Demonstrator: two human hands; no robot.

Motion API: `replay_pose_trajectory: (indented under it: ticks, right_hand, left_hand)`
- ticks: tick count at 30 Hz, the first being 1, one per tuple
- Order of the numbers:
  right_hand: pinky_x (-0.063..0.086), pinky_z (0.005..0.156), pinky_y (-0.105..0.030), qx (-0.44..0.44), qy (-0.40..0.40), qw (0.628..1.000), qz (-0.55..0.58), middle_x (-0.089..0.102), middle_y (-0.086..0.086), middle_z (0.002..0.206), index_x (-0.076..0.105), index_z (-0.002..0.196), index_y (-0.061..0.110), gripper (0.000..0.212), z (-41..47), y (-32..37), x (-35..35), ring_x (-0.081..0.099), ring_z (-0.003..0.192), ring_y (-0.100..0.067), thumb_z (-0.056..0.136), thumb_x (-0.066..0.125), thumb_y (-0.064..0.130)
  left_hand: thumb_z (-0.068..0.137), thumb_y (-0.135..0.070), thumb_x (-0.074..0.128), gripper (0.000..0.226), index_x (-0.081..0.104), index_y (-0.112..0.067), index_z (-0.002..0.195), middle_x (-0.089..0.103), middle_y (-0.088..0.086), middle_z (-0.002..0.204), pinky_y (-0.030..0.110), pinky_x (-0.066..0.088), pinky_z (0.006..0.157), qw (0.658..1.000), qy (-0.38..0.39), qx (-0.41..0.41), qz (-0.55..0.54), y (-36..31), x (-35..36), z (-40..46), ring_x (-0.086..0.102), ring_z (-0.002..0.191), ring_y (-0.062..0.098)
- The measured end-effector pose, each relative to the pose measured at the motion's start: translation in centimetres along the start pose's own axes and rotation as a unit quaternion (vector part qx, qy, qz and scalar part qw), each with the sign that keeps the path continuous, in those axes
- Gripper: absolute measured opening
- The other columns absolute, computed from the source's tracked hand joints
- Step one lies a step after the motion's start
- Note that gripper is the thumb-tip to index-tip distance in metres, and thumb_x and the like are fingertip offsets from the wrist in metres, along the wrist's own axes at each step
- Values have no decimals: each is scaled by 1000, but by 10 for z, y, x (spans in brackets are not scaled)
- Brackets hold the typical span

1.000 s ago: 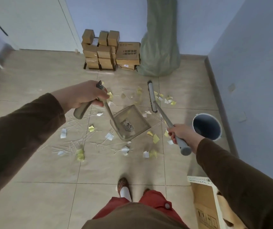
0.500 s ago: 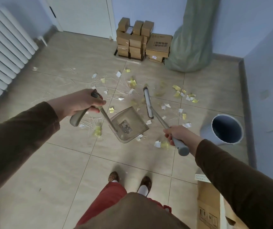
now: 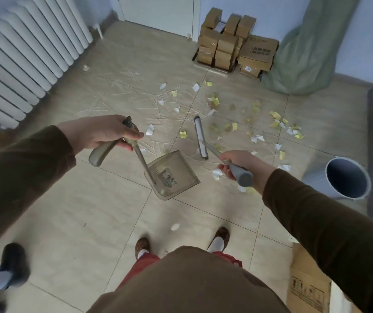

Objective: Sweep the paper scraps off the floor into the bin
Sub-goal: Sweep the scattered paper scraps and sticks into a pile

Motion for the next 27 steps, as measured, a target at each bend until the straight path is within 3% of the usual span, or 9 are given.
replay_pose_trajectory:
  ticks: [10, 15, 18, 22, 27]
  right_hand:
    - [43, 35, -16, 0, -21, 997, 74, 57, -7, 83, 52, 95, 9, 11, 11, -30, 147, 53, 36, -5, 98, 55, 20]
    - [46, 38, -17, 10, -52, 995, 82, 57, -11, 85, 52, 94, 9, 13, 8, -35, 170, 50, 43, -9, 96, 59, 19]
    - [46, 37, -17, 6, -63, 994, 85, 57, -12, 84, 53, 98, 7, 11, 7, -34, 179, 48, 44, -9, 96, 58, 17]
    - [46, 38, -18, 11, -71, 995, 75, 58, -12, 87, 51, 114, 6, 23, 9, -38, 186, 49, 49, -10, 95, 59, 17]
    - [49, 41, -19, 15, -70, 995, 74, 61, -12, 90, 53, 115, 7, 26, 9, -47, 193, 52, 51, -10, 93, 61, 19]
  left_hand:
    - [85, -24, 78, 33, 61, -3, 104, 61, 11, 101, 47, 49, 106, 999, 34, -24, 3, 125, -77, 3, 68, 108, 38]
    - [88, -25, 76, 40, 59, 2, 111, 62, 15, 105, 48, 47, 107, 999, 30, -33, 2, 164, -91, 12, 68, 108, 37]
    - [88, -23, 75, 31, 60, 0, 103, 61, 15, 102, 49, 48, 107, 999, 27, -40, -13, 183, -91, 18, 67, 108, 38]
    - [87, -22, 77, 40, 57, 2, 111, 60, 14, 105, 47, 51, 104, 998, 20, -49, -34, 202, -87, 25, 66, 100, 30]
    - [85, -21, 78, 42, 55, 2, 111, 56, 13, 101, 46, 53, 101, 997, 27, -49, -52, 213, -78, 34, 61, 90, 22]
Point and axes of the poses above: each hand's wrist, its own z-axis towards the middle knuckle, its own x-axis out of the palm, y = z × x, the point moved 6 cm from there along z, towards the middle knuckle
